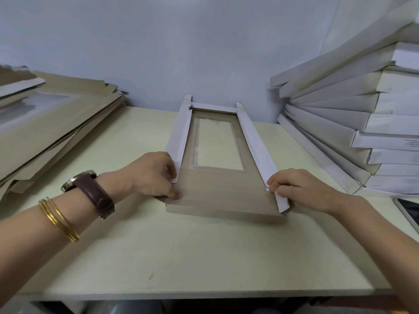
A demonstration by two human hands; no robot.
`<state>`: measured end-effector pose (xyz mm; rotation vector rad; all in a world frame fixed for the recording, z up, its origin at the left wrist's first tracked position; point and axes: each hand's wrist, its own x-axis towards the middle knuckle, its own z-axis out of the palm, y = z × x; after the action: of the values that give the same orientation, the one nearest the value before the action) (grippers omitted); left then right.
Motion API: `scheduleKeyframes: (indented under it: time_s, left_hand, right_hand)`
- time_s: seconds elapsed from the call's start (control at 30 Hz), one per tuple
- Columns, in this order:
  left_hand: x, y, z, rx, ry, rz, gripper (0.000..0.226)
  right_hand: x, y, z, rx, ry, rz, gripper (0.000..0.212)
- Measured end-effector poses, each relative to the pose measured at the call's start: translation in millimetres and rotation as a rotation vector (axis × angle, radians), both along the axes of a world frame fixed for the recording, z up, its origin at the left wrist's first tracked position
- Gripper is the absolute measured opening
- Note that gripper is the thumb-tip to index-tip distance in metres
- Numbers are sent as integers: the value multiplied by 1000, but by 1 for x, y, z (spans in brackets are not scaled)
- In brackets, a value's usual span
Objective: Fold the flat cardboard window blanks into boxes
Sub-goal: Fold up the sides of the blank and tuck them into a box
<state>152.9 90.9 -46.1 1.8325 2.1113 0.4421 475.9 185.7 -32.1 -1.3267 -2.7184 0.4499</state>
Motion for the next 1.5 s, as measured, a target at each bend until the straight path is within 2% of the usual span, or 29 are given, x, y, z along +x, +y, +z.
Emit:
scheduleKeyframes:
  time_s: [0.1,0.2,0.27,0.43,0.57,0.7,0.8,1.1,1.17,1.2,1.23,1.3,1.33,1.5]
  left_hand:
    - [-5,-2,7,-55,-75,-54,46]
    - [-11,-4,18,-171,-93,-179,60]
    - [-14,-5,24,-243,-47,-271,58]
    - [-23,-6,31,-378,-45,-329,78]
    - [-29,-2,29,-344,-176,-327,59]
    - [-36,1,28,-326,-317,-427,32]
    - [-40,3,24,-305,-339,-424,27]
    - [-41,2,20,-279,-333,-437,22]
    - [-41,1,19,-272,-336,-438,22]
    - [-41,1,19,-272,-337,-438,22]
    - [-42,1,19,-274,-339,-439,22]
    - [-43,2,19,-275,-342,-450,22]
    - [-43,2,19,-277,-344,-458,21]
    - [-47,3,18,-295,-377,-462,22]
  right_hand:
    - [0,3,11,-98,-64,10,32]
    - [-2,8,16,-88,-226,53,47]
    - [-3,9,20,-84,-296,70,53]
    - [-2,9,28,-139,-363,118,60]
    - [1,13,31,-244,-331,124,58]
    - [6,18,34,-382,-198,118,41]
    - [8,17,33,-411,-149,128,34]
    - [10,4,25,-265,-187,130,30]
    - [11,1,22,-226,-171,120,22]
    - [9,0,20,-214,-148,93,11]
    - [7,-3,18,-204,-121,72,10]
    - [3,-5,12,-158,-58,37,42]
    - [1,-6,8,-119,-37,29,50]
    - [-7,-11,-5,51,-30,69,54]
